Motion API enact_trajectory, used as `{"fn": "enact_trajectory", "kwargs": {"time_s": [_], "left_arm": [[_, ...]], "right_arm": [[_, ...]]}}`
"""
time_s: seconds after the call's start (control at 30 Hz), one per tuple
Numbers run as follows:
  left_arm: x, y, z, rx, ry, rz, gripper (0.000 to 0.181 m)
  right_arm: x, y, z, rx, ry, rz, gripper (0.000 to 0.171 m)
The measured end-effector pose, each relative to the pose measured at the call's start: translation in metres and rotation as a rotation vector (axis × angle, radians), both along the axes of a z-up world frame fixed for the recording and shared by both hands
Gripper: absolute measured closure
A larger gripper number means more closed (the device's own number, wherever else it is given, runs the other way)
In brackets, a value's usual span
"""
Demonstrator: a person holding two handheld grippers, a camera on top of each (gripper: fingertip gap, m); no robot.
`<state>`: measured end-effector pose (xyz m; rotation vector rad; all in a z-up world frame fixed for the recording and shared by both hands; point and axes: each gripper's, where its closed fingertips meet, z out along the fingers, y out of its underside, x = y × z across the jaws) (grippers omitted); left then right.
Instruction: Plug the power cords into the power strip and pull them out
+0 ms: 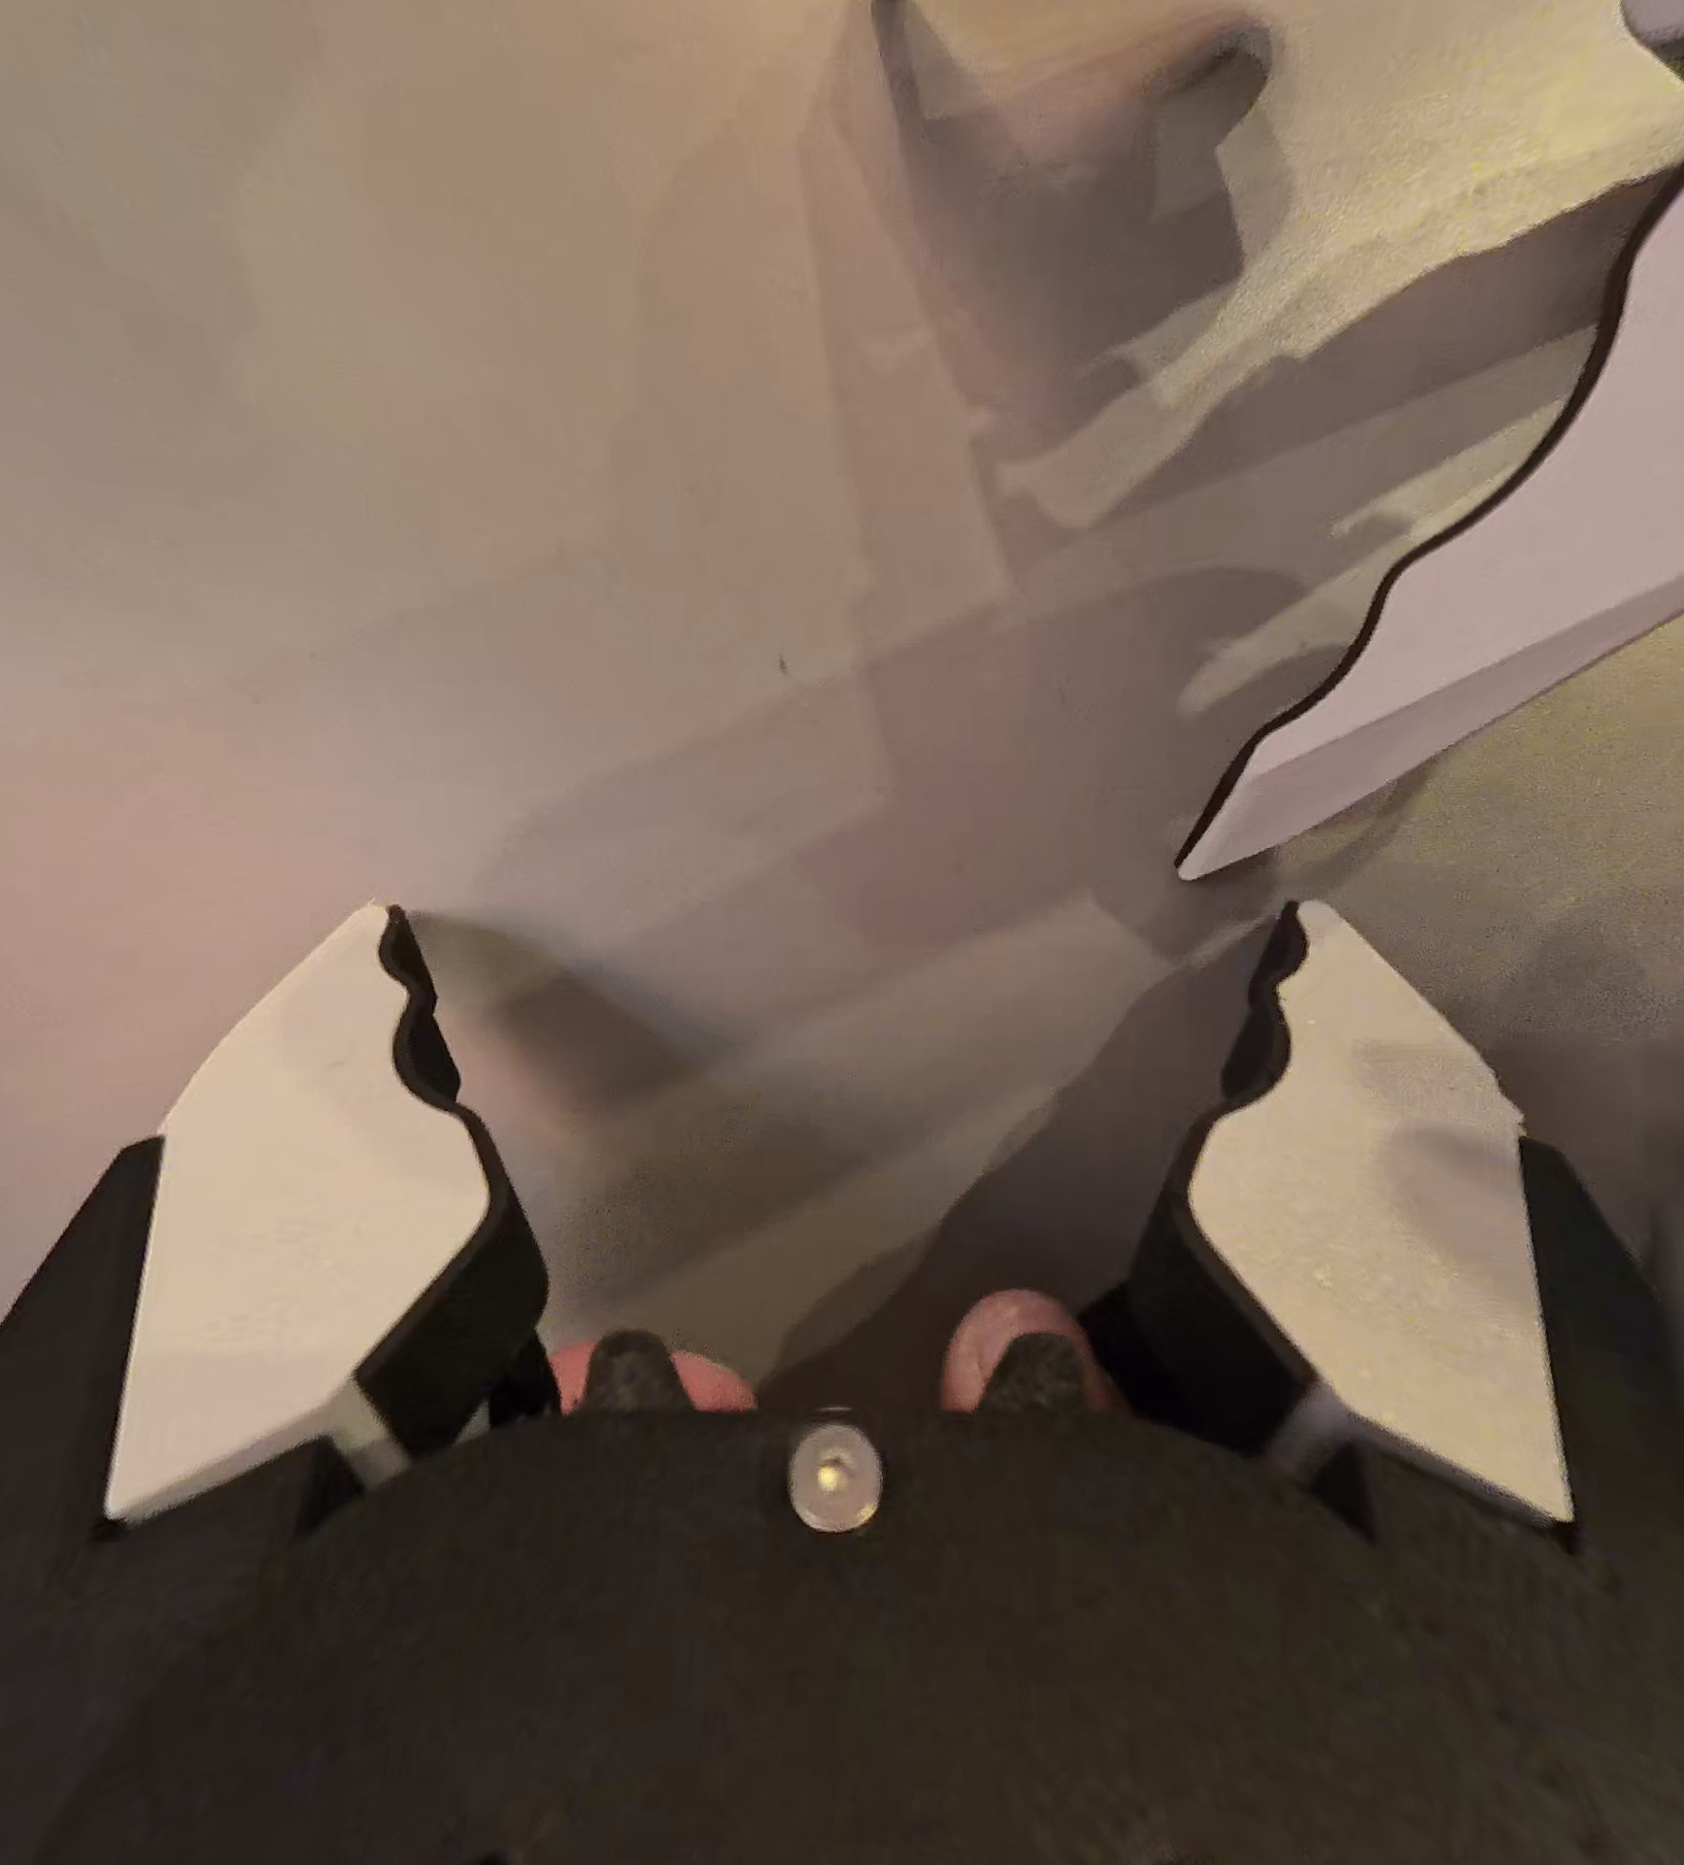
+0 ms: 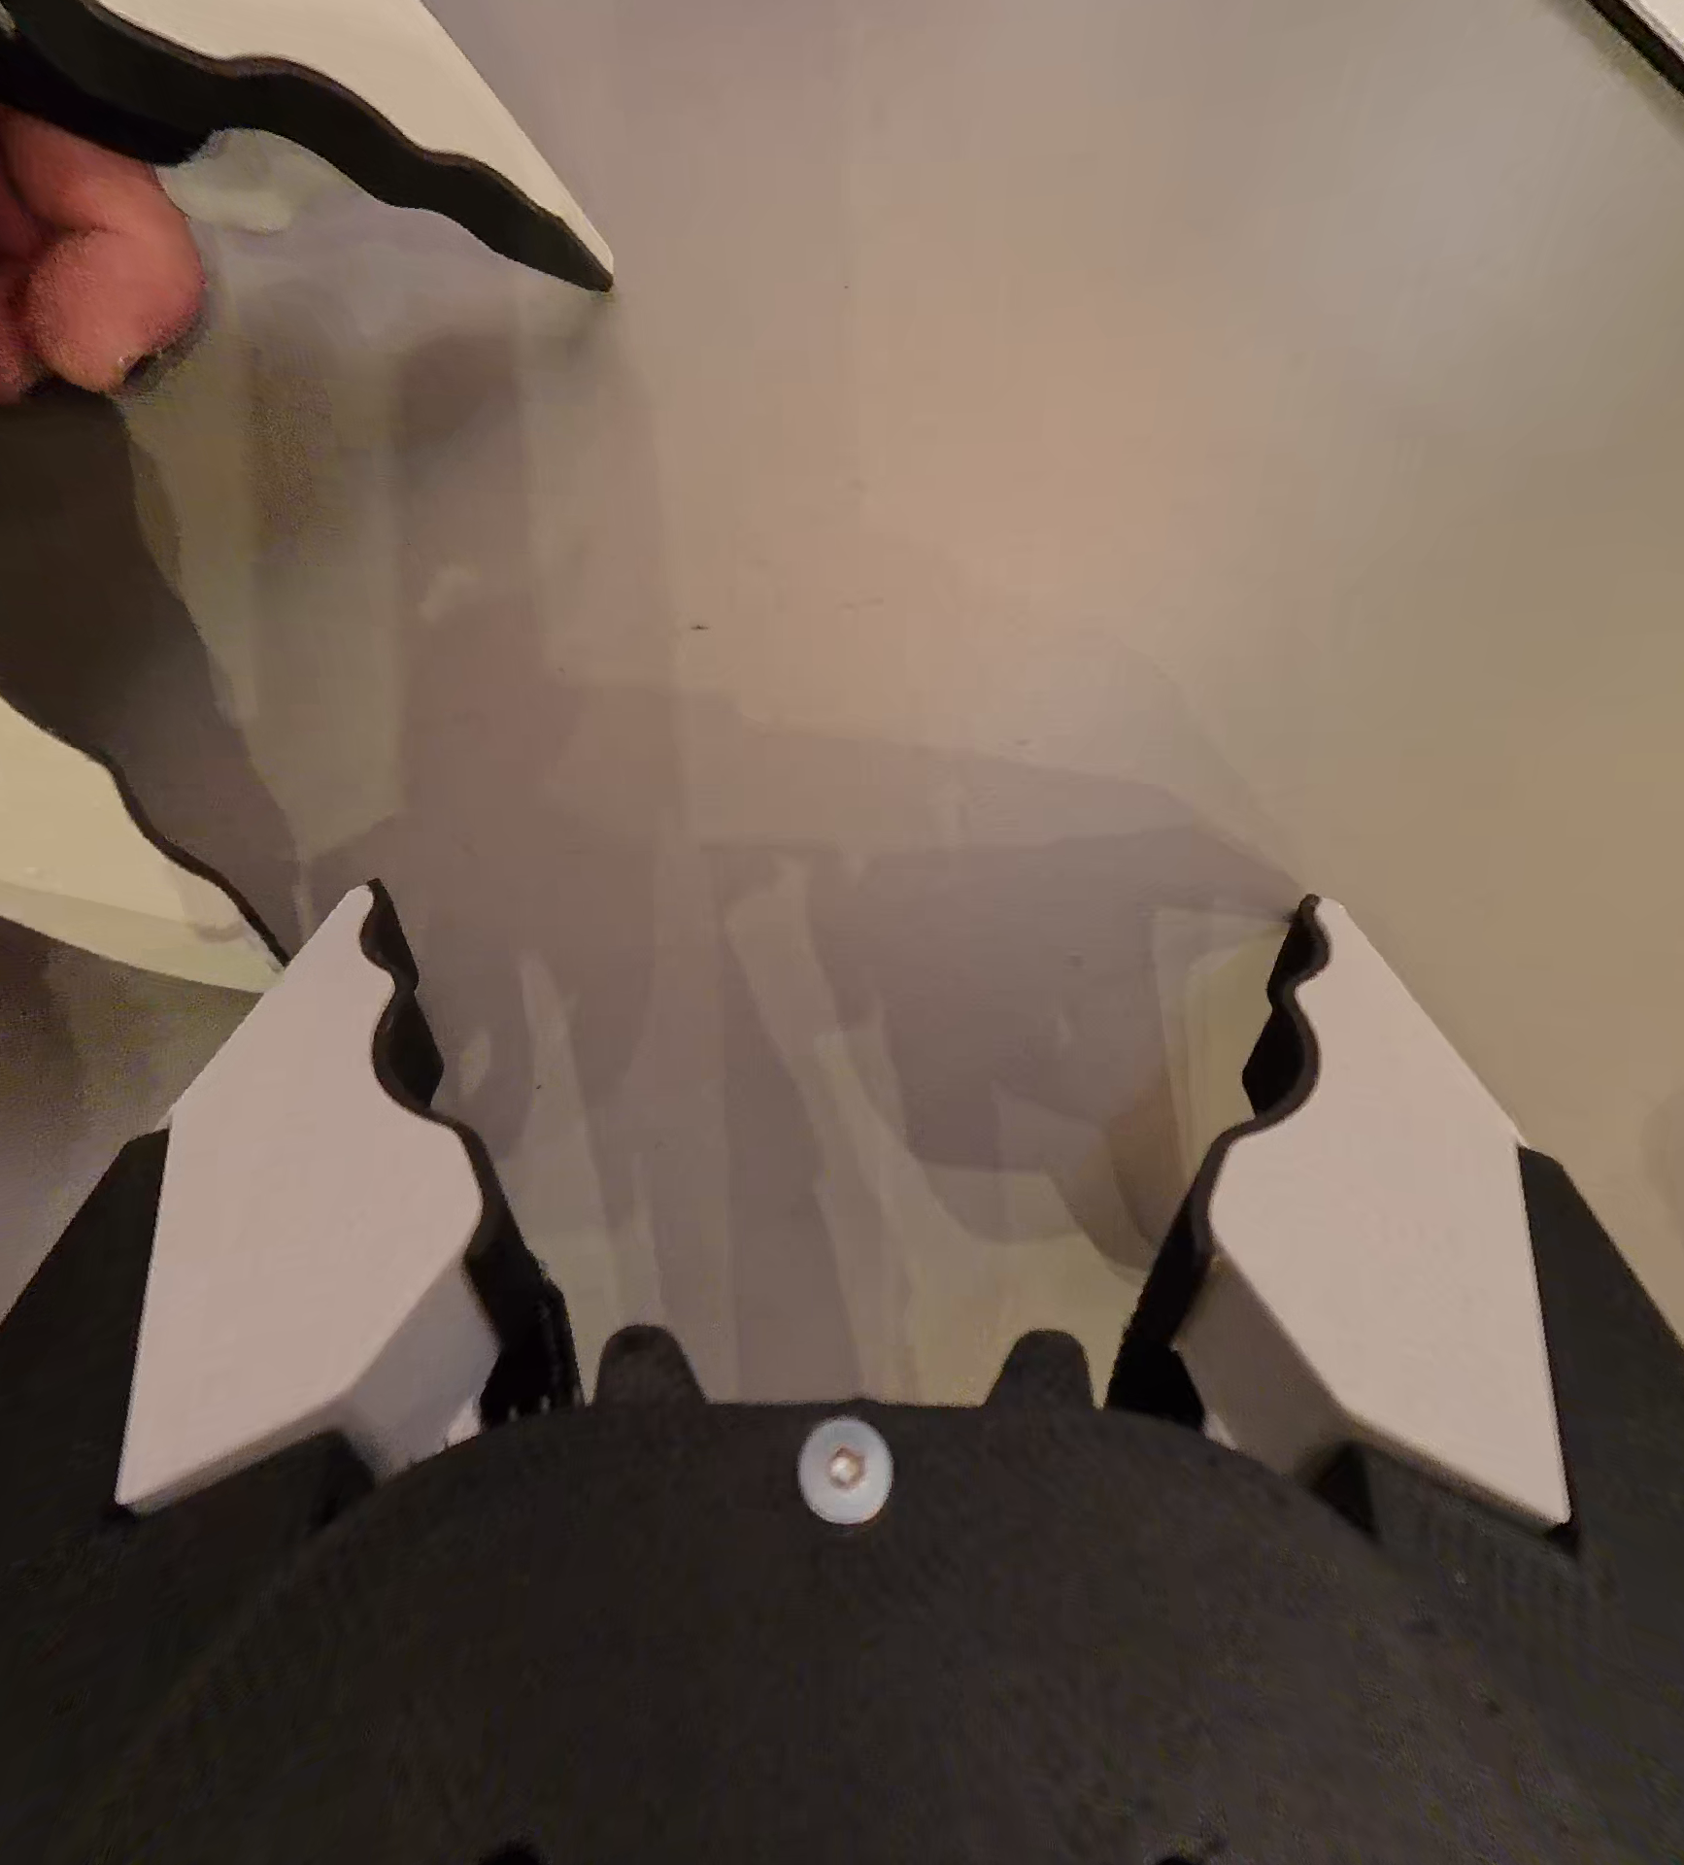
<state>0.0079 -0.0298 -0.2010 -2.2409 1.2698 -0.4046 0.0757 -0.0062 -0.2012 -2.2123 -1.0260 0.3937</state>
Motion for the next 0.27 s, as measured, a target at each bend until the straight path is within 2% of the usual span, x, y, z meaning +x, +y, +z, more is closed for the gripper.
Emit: {"fn": "enact_trajectory", "kwargs": {"time_s": [0.13,0.2,0.27], "left_arm": [[0.0067,-0.0026,0.0001,0.0,0.0,0.0,0.037],[0.0018,0.0029,0.0003,0.007,-0.011,0.046,0.036],[-0.0018,0.0014,-0.0003,-0.009,0.014,0.063,0.036]], "right_arm": [[0.0001,0.0,0.0,0.0,0.0,0.0,0.012],[0.0025,0.005,0.0017,0.008,0.008,-0.037,0.02],[0.0011,0.003,0.0008,0.003,0.004,-0.021,0.015]]}}
